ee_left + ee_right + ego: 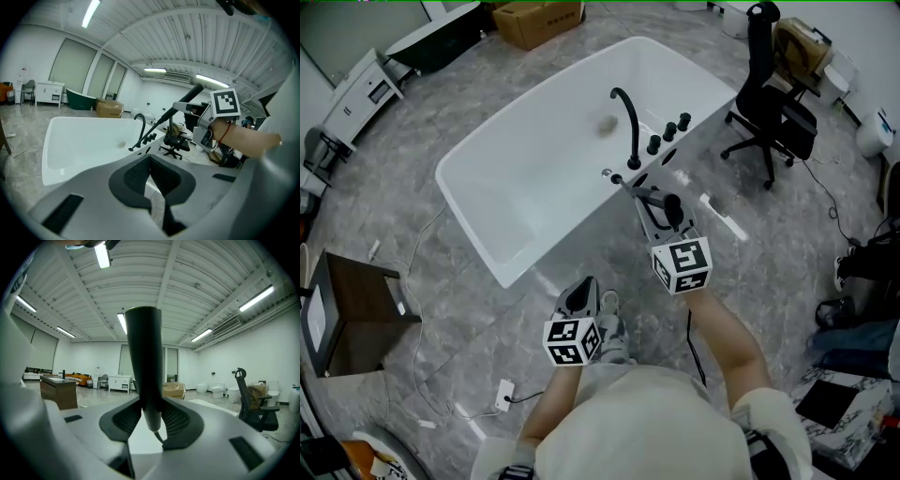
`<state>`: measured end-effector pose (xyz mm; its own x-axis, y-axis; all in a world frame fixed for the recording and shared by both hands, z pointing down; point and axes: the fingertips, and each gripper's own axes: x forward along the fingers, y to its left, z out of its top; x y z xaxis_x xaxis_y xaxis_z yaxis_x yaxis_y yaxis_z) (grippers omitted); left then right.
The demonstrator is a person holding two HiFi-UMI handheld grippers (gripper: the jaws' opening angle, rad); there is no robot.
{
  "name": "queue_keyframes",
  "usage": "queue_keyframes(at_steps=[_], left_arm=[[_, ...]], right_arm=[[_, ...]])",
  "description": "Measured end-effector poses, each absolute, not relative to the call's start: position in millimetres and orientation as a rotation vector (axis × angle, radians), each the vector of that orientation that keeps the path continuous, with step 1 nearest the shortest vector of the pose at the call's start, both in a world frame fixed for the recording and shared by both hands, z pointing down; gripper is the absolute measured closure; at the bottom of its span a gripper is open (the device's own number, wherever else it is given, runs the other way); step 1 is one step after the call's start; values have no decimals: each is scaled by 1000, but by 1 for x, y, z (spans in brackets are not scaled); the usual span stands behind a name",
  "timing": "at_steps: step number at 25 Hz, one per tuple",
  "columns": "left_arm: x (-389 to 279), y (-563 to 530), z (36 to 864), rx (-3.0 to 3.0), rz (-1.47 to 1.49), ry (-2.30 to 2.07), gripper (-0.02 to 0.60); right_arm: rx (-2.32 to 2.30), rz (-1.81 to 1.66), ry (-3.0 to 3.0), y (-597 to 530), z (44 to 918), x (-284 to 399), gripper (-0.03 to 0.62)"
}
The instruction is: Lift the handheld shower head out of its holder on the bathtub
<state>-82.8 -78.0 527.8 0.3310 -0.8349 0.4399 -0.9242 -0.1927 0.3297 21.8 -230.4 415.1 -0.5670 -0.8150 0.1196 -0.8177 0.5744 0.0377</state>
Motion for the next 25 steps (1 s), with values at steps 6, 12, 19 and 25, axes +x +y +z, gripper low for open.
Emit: queue_keyframes(at_steps=[6,12,19,25], left_arm=[[-79,-51,518,2090,202,-1552,561],[-73,-22,512,2103,195,-1558,561],[-63,8,509,2123,196,-1551,560],[-62,26,501,2147,200,-1548,560]], right_arm=[[1421,-14,-2705,-185,391,33,451],[1485,-10,-2733,-143,373,50,451],[1565,-22,-2762,-94,353,74,451],[1612,-25,-2777,-53,339,86,451]])
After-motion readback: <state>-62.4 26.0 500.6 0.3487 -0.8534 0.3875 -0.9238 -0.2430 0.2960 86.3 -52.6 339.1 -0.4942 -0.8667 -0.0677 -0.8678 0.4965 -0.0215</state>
